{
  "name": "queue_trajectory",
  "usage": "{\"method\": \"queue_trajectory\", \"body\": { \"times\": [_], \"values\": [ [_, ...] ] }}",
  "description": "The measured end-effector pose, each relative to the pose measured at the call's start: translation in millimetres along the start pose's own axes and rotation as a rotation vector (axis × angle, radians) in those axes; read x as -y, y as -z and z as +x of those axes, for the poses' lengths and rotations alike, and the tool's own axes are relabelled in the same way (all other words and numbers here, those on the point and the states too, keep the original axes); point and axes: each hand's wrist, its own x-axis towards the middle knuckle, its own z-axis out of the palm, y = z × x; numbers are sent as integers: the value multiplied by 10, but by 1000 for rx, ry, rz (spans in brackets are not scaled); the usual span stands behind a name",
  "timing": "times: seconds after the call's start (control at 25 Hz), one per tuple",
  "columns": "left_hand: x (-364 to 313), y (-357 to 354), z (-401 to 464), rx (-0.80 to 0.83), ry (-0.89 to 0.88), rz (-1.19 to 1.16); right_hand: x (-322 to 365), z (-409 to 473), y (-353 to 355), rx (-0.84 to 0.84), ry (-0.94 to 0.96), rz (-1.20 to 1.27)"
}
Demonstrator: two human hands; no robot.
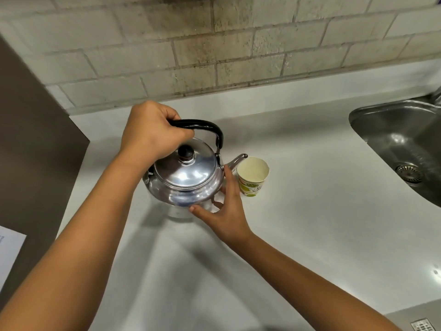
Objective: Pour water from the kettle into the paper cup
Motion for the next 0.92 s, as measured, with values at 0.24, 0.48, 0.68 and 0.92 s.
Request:
{"method": "queue_trajectory", "body": {
  "times": [0.24, 0.48, 0.68, 0.92],
  "values": [
    [-212, -61, 36, 51, -62, 167, -75, 25, -52, -44, -63, 112],
    [-360, -102, 65, 61, -128, 268, -90, 56, -82, -65, -99, 225],
    [-415, -145, 74, 68, -176, 322, -112, 58, -114, -90, -111, 294],
    [-454, -157, 116, 60, -209, 365, -90, 71, -130, -76, -117, 343]
  ]
}}
